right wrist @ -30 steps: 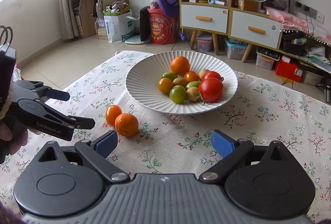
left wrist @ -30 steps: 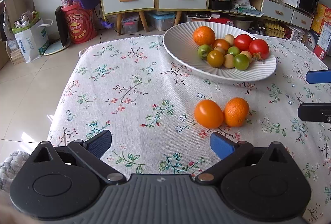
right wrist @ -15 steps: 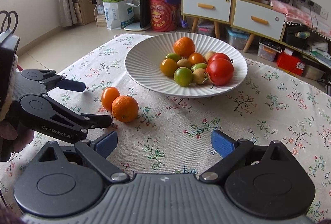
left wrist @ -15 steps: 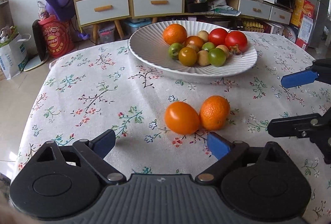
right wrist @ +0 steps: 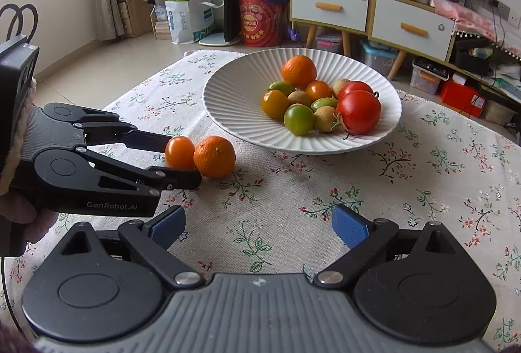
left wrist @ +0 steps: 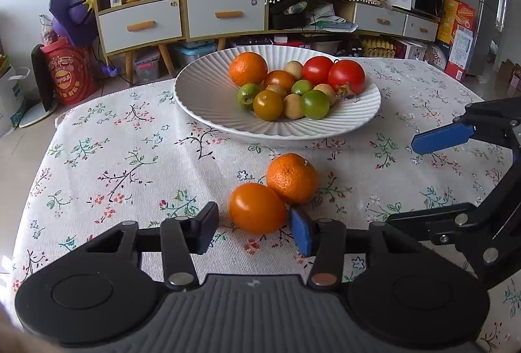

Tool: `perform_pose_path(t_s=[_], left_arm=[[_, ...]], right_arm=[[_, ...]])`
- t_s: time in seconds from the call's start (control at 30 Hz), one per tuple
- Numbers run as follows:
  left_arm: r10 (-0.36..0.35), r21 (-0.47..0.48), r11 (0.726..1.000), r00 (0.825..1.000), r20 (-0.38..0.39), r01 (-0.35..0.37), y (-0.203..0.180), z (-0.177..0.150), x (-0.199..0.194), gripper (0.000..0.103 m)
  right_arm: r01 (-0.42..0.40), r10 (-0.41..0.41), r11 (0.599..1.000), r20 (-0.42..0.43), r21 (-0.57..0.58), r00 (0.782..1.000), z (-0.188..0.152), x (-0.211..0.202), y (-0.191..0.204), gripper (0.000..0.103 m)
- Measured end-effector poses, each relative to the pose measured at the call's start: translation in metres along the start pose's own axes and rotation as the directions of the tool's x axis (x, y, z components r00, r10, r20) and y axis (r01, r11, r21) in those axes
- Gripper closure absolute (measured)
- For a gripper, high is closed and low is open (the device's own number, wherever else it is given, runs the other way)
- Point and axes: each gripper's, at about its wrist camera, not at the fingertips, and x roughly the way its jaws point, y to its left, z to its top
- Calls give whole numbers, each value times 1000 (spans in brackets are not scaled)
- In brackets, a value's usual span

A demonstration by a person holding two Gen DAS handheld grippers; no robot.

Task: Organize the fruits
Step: 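Grasp the orange tomato with the left gripper while the right gripper grasps the small orange, then carry the orange tomato and small orange into the white bowl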

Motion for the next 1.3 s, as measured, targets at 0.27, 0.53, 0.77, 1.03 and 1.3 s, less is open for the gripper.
perform_pose_path(t_s=[0.27, 0.53, 0.77, 1.03, 1.3], left_arm=[[22, 2, 1000, 999, -23, -22, 6, -1, -5, 68], [57, 7, 998, 997, -51, -57, 21, -7, -16, 68], [68, -5, 998, 996, -63, -68, 32, -12, -23, 68], [69, -14, 997, 996, -62, -70, 39, -13, -27, 68], [67, -22, 997, 996, -55, -68, 42, -14, -29, 68]], right_arm=[[-5, 6, 999, -12, 41, 1000, 7, 9, 3, 10], [-16, 18, 998, -33, 54, 999, 13, 23, 16, 20], [-18, 21, 996, -36, 91, 999, 23, 32, 25, 33], [-13, 18, 992, -44, 122, 999, 29, 42, 31, 50], [1, 4, 994, -50, 112, 999, 31, 47, 36, 60]])
